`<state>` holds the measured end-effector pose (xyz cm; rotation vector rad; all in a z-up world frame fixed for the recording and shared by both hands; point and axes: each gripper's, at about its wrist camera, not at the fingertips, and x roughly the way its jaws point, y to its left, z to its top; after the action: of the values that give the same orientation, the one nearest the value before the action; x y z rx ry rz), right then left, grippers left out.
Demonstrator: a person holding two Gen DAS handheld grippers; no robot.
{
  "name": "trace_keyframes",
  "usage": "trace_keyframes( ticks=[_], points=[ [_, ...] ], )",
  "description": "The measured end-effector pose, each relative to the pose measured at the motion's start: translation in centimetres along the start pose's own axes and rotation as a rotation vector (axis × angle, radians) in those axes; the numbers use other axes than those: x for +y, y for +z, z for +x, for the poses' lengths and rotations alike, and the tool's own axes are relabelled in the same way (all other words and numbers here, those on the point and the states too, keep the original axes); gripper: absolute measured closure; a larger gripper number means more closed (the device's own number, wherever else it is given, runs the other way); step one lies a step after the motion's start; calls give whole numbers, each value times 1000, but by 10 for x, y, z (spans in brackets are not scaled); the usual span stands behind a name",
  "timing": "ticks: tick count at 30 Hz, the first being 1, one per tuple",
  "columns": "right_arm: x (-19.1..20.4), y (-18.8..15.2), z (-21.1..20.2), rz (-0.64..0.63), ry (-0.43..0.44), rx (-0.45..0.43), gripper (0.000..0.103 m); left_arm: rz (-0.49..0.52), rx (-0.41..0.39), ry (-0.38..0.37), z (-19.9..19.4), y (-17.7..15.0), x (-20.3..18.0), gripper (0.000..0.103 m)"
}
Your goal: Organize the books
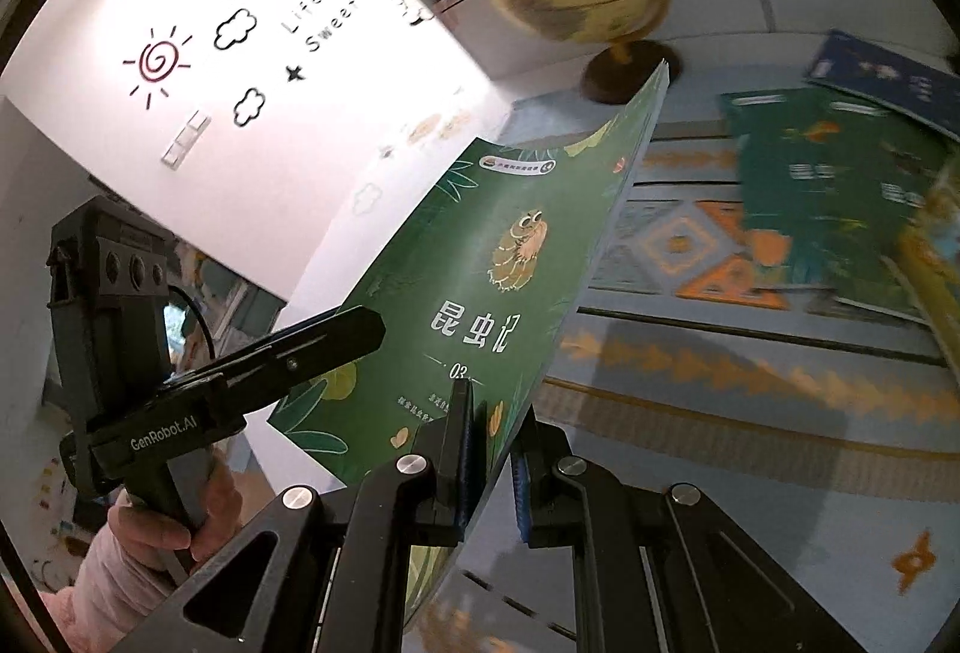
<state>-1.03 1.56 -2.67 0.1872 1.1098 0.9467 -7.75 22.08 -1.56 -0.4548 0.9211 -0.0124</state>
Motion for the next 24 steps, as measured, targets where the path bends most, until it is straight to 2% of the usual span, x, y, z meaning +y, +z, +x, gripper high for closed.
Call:
trace_keyframes(
  ticks=[4, 10, 18, 24],
  points=[
    [24, 9, 29, -37, 3, 35, 92, -40, -7, 54, -4, -2, 36, 45],
    [43, 18, 80, -23, 22, 85, 92, -138, -2, 81, 0, -5, 89, 45],
    [41, 14, 127, 34, 20, 121, 92, -167, 26, 127, 15, -3, 124, 45],
    [33, 7, 144, 84, 14, 141, 92, -168, 72, 150, 30, -6, 130, 45]
  ],
)
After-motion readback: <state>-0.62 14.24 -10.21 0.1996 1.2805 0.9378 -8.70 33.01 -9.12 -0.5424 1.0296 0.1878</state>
